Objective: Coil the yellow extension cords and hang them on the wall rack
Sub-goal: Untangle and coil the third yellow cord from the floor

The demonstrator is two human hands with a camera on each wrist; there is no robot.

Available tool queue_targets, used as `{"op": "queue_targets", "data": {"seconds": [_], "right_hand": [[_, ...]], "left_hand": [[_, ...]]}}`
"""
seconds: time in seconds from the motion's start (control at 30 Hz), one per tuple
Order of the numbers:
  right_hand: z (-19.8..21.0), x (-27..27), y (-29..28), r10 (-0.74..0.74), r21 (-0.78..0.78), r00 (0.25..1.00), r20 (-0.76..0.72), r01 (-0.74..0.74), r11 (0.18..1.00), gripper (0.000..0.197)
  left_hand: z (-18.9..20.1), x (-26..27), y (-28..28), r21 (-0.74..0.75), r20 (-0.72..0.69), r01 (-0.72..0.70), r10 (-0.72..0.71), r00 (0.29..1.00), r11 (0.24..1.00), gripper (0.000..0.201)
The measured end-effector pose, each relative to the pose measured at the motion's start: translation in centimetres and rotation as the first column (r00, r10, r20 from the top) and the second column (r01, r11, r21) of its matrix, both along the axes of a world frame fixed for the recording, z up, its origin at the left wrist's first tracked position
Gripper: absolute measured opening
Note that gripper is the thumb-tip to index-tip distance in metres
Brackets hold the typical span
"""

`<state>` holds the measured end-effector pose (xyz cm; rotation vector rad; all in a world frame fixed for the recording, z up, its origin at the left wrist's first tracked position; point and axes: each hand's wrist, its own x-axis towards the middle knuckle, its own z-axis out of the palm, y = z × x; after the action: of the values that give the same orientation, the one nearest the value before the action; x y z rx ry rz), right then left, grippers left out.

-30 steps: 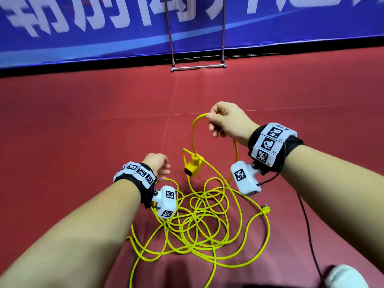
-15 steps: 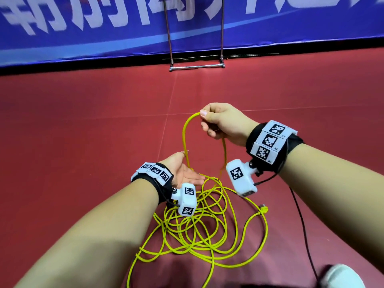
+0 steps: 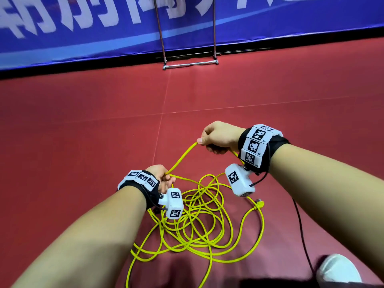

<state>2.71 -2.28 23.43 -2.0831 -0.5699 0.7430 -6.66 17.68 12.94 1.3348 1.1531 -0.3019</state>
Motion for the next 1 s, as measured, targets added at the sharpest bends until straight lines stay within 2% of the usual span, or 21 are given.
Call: {"op": "queue_targets", "data": {"seconds": [0.13, 0.27, 0.33, 0.43, 0.6, 0.67, 0.73, 0.8, 0.87, 1.0], "right_hand": [[-1.5, 0.1, -0.5, 0.046, -0.115, 0.998, -0.041, -0.051, 0.992, 0.011], [-2.3, -0.5, -0.4, 0.175, -0.208, 0.982, -0.076, -0.188, 0.96, 0.017], [-2.5, -0.5, -0.3, 0.205, -0.215, 0.974, -0.095, -0.221, 0.951, 0.019], [-2.7, -0.1, -0.2, 0.207, -0.195, 0.975, -0.08, -0.219, 0.956, 0.02], [-3.1, 0.0, -0.5, 0.252, -0.151, 0.962, -0.1, -0.265, 0.952, 0.015], [-3.2, -0.3, -0.6, 0.298, -0.167, 0.95, -0.091, -0.309, 0.936, 0.01], [-3.1, -0.6, -0.8, 0.342, -0.206, 0.939, -0.027, -0.34, 0.918, 0.012], [-3.0, -0.7, -1.1, 0.353, -0.232, 0.935, 0.014, -0.341, 0.911, 0.014], [-3.0, -0.6, -1.8, 0.336, -0.26, 0.94, 0.058, -0.31, 0.914, 0.006], [-3.4, -0.5, -3.5, 0.242, -0.341, 0.933, 0.268, -0.143, 0.929, 0.013]], "left_hand": [[-0.5, 0.0, 1.3, 0.188, -0.007, 0.048, -0.047, 0.999, 0.981, 0.032], [0.2, -0.2, 2.6, 0.373, -0.013, 0.16, -0.167, 0.986, 0.914, 0.022], [0.9, 0.0, 2.8, 0.381, 0.023, 0.139, -0.16, 0.987, 0.914, 0.019], [2.6, 0.7, 2.6, 0.353, 0.056, 0.002, -0.023, 0.998, 0.936, 0.024], [5.7, 0.8, 1.5, 0.1, 0.229, -0.167, 0.14, 0.963, 0.981, 0.031], [7.1, 1.0, 1.5, -0.059, 0.311, -0.241, 0.248, 0.917, 0.969, 0.036], [8.9, 1.2, 1.8, -0.22, 0.371, -0.295, 0.359, 0.856, 0.93, 0.033], [11.0, 1.6, 2.2, -0.363, 0.415, -0.295, 0.437, 0.798, 0.884, 0.029], [13.6, 1.6, 2.3, -0.469, 0.445, -0.252, 0.473, 0.76, 0.847, 0.03], [18.7, 0.1, 1.8, -0.548, 0.523, -0.183, 0.505, 0.686, 0.816, 0.029]]}}
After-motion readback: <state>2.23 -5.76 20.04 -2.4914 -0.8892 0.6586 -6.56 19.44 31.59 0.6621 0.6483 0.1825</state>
